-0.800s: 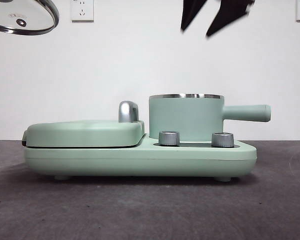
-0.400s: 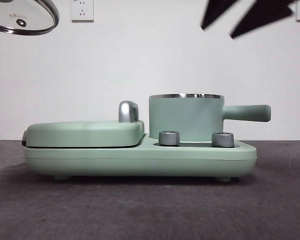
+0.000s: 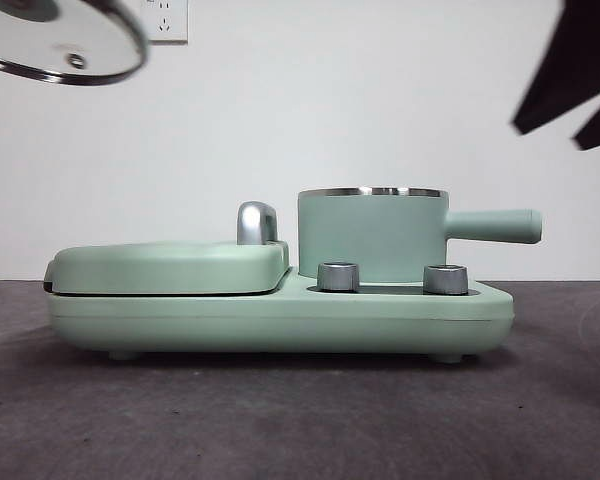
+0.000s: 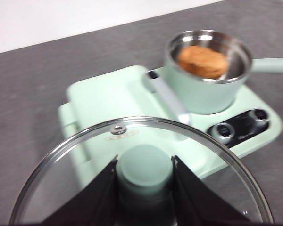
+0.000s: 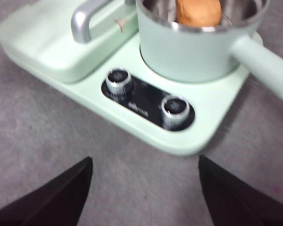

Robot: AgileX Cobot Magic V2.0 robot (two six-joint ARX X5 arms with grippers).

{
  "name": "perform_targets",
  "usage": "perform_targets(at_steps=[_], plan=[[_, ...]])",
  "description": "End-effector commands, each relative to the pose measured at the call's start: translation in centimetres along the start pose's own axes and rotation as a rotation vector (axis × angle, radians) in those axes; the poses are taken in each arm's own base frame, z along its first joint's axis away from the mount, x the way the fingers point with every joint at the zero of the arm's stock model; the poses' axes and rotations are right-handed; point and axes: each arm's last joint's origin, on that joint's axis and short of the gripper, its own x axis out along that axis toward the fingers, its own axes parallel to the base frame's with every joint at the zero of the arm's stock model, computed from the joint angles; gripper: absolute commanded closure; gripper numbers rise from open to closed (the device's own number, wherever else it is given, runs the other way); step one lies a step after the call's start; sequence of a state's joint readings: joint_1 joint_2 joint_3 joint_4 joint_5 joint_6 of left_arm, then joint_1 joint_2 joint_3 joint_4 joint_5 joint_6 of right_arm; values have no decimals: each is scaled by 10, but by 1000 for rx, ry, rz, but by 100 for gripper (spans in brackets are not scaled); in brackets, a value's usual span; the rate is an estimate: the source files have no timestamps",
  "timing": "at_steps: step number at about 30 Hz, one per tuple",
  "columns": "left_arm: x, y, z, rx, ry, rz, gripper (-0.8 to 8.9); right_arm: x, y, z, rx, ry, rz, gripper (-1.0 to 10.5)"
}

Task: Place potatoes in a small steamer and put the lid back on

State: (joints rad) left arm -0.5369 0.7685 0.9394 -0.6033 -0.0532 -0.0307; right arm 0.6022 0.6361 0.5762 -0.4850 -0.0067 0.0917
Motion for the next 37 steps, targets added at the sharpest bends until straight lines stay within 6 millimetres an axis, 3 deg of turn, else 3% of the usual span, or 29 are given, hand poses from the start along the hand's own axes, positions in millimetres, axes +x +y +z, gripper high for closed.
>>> perform_targets(at_steps=[1,11,25,33,37], plan=[[10,-3,11,-7,-47,-55,799,-11,0,-1,12,-23,-4,599],[85,-16,28,8,-138,-158,799,-37,0,-4,13,-134,3,599],[197,-45,42,83,-258,-236,799,-37,-1,-4,25,-137,-25,599],[246,-59,73,95,-277,-283,799,-37,-2,-4,27,-139,-58,599],[264,-66,78,103,-271,-296,799,-37,-2,-4,28,-141,-72,599]])
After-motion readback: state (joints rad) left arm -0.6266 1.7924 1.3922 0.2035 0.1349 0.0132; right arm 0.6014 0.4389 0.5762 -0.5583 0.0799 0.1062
